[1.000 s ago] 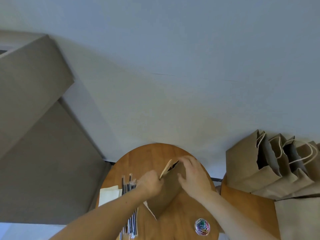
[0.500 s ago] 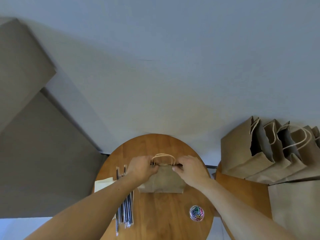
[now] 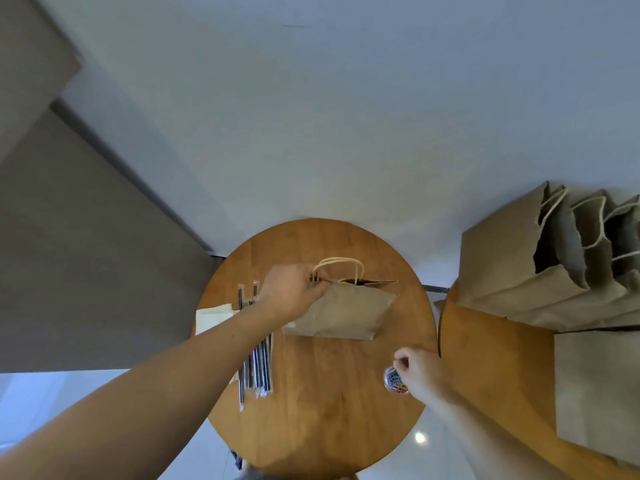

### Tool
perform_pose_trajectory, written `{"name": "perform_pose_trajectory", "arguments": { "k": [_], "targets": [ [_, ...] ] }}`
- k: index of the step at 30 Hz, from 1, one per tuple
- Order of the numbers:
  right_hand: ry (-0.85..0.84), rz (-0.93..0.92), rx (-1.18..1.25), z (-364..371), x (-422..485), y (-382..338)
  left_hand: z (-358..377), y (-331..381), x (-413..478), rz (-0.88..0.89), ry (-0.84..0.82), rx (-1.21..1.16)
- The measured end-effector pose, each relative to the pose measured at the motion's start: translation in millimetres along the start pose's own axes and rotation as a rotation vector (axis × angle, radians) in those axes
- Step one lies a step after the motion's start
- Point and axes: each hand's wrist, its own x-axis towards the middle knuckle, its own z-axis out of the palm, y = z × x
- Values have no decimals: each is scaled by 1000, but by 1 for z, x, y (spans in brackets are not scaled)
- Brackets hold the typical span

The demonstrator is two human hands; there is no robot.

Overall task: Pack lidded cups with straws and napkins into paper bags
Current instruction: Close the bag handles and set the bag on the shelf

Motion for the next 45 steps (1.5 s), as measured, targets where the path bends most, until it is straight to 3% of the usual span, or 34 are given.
{"name": "perform_pose_trajectory", "arguments": {
  "k": [5,17,22,33,37,45],
  "targets": [
    [-188,37,-335,38,4,16,6,-3,-4,12,17,-46],
    [-159,-25,-308,52,9,18,14,-4,-11,-9,114,-108],
    [-93,-72,-321,59,5,26,14,-3,-11,0,95,-72],
    [-144,-124,-496,61,6,30,13,-3,-13,-19,39,-98],
    [-69,-220,-478,57,3,28,12,-4,-13,-27,37,-92],
    [60,-278,-189,32,-9,21,10,-2,-11,-34,3,-102]
  ]
}}
